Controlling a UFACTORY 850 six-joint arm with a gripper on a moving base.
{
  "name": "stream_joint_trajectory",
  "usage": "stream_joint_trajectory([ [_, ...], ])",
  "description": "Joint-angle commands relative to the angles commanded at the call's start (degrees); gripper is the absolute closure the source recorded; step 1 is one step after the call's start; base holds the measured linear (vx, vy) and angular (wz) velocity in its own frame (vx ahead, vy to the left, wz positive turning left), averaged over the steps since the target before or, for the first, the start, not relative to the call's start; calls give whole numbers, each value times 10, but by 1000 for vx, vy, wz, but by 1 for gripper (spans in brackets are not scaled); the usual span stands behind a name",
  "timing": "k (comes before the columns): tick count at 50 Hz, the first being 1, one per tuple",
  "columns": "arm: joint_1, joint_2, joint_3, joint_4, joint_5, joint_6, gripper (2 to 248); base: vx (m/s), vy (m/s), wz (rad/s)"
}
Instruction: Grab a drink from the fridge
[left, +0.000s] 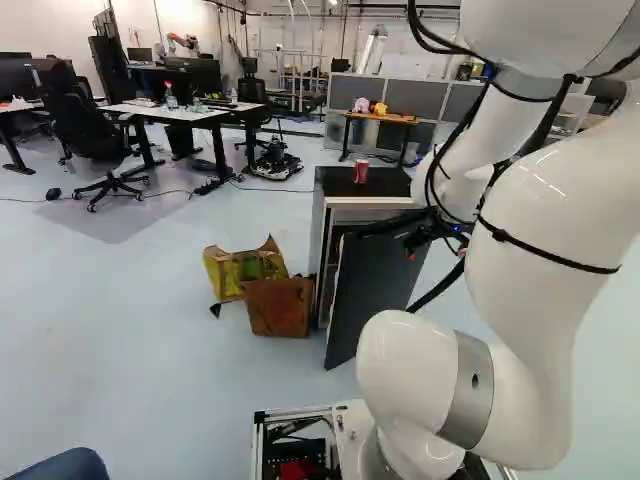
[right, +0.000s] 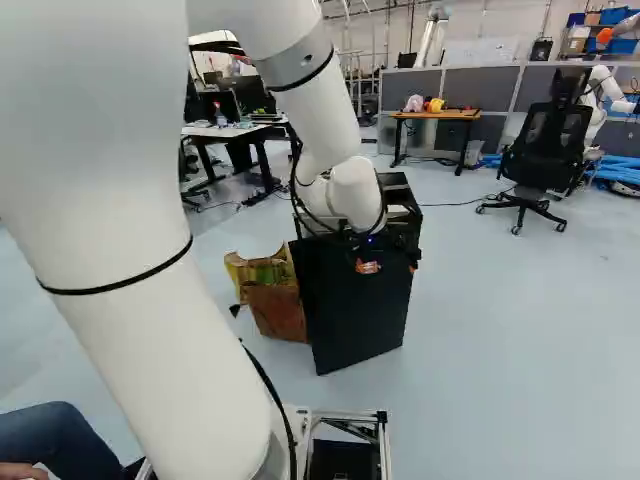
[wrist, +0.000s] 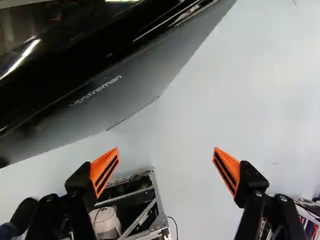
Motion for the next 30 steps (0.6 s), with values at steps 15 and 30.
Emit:
stream_joint_trajectory([
  [15, 33, 20, 23, 0, 0, 0, 3, 0, 0, 0],
  [30, 62, 27, 30, 0, 0, 0, 3, 0, 0, 0],
])
